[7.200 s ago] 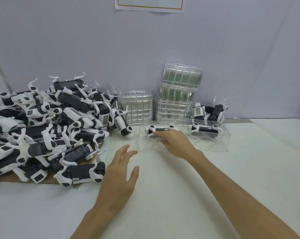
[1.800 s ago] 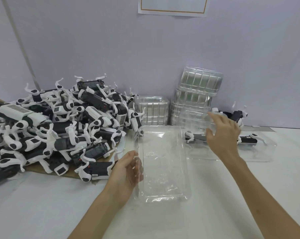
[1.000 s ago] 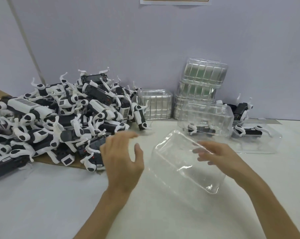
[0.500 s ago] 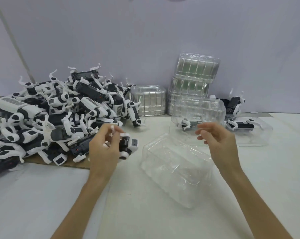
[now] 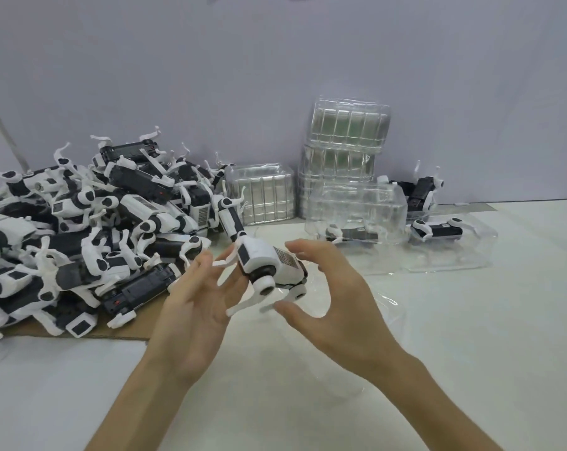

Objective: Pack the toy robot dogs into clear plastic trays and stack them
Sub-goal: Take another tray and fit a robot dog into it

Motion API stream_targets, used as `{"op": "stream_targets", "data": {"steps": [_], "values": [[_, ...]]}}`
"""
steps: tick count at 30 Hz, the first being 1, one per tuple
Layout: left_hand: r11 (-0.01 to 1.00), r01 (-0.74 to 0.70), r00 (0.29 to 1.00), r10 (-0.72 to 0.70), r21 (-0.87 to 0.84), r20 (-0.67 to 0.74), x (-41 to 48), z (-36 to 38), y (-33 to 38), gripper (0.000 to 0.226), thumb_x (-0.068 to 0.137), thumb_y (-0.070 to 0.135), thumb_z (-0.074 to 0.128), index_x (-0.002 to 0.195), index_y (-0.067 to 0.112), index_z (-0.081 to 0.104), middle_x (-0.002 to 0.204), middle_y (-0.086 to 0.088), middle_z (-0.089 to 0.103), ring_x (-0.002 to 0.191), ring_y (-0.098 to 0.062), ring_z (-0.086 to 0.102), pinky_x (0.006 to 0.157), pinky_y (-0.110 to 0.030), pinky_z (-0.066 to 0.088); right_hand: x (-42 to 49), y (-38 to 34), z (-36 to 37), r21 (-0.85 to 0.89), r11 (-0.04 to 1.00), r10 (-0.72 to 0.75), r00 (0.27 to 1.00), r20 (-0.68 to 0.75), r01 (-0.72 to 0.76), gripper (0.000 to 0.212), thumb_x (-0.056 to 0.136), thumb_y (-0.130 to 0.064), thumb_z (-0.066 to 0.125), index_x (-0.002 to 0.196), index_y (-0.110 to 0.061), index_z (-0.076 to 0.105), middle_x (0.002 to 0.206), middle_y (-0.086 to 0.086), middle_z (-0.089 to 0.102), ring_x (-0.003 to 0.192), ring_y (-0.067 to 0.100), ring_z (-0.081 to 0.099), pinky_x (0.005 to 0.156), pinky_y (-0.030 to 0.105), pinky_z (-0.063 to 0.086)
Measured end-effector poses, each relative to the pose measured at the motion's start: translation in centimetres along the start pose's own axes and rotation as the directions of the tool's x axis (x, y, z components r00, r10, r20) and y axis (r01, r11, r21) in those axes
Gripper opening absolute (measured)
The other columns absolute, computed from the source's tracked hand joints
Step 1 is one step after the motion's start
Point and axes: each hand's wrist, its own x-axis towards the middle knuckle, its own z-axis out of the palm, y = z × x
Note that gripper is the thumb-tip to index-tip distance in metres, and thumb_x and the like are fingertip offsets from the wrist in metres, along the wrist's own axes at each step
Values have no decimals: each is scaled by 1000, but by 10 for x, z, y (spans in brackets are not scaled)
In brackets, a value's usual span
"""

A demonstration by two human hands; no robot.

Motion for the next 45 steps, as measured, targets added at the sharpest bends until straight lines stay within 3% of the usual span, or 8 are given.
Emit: {"op": "stream_targets", "data": {"steps": [6, 10, 14, 17, 22, 27, 36, 45], "values": [[996, 70, 993, -64, -53, 104, -4, 1, -1, 32, 106, 30, 37, 110, 15, 65, 100, 0, 71, 81, -15, 69, 61, -22, 56, -2, 6, -3, -33, 998, -59, 996, -62, 57, 52, 83, -24, 73, 131, -27, 53, 120, -15, 55, 104, 7, 56, 90, 16, 44], [970, -60, 995, 40, 236, 87, 0, -6, -8, 25, 91, 33, 60, 106, 15, 53, 118, 0, 69, 104, -20, 66, 82, -34, 56, 0, 8, -9, 97, 995, 1, 987, -161, 15, 43, 91, -24, 64, 134, -22, 56, 118, -10, 59, 106, 12, 59, 87, 19, 46], [306, -303, 948, 188, 903, 255, -4, -15, -31, 32, 86, 44, 63, 116, 34, 63, 144, 20, 51, 137, -1, 42, 111, -32, 32, 5, 13, -24, 383, 921, 182, 947, -264, -70, 30, 96, -33, 53, 123, -27, 63, 95, -13, 69, 83, 12, 65, 64, 22, 51], [-74, -393, 918, 23, 917, 396, -3, -20, -50, 45, 93, 46, 58, 134, 51, 43, 155, 29, 26, 147, 6, 12, 119, -27, 14, 8, 21, -35, 479, 872, 268, 916, -299, -98, 26, 96, -29, 50, 117, -28, 65, 96, -10, 71, 82, 6, 64, 69, 11, 47], [-127, -412, 892, 148, 902, 428, -3, -20, -47, 27, 90, 46, 56, 112, 38, 70, 117, 23, 56, 119, -6, 46, 98, -31, 40, 12, 34, -40, 557, 790, 454, 855, -251, -256, 33, 85, -38, 56, 116, -28, 63, 99, -2, 70, 88, 10, 66, 70, 21, 53], [136, -384, 904, 256, 913, 342, -5, -15, -39, 16, 86, 42, 60, 94, 34, 71, 100, 12, 56, 85, -14, 56, 71, -12, 39, 8, 41, -40, 387, 869, 416, 880, -229, -310, 17, 89, -32, 63, 105, -26, 65, 90, -4, 65, 81, 20, 66, 67, 17, 48], [73, -204, 978, 69, 976, 199, -1, -26, -39, 40, 79, 71, 45, 107, 46, 61, 126, 30, 43, 105, 1, 57, 80, -25, 46, 5, 44, -44, 169, 925, 362, 925, -114, -341, 20, 91, -20, 71, 108, -30, 70, 93, -14, 69, 78, 21, 70, 73, 33, 55], [34, -192, 979, 75, 981, 189, -2, -25, -39, 45, 78, 72, 41, 110, 43, 56, 125, 26, 41, 105, 1, 55, 82, -24, 48, 2, 49, -42, 13, 946, 323, 946, 40, -323, 21, 89, -15, 72, 102, -31, 74, 102, -22, 69, 91, -6, 60, 74, 7, 41]]}}
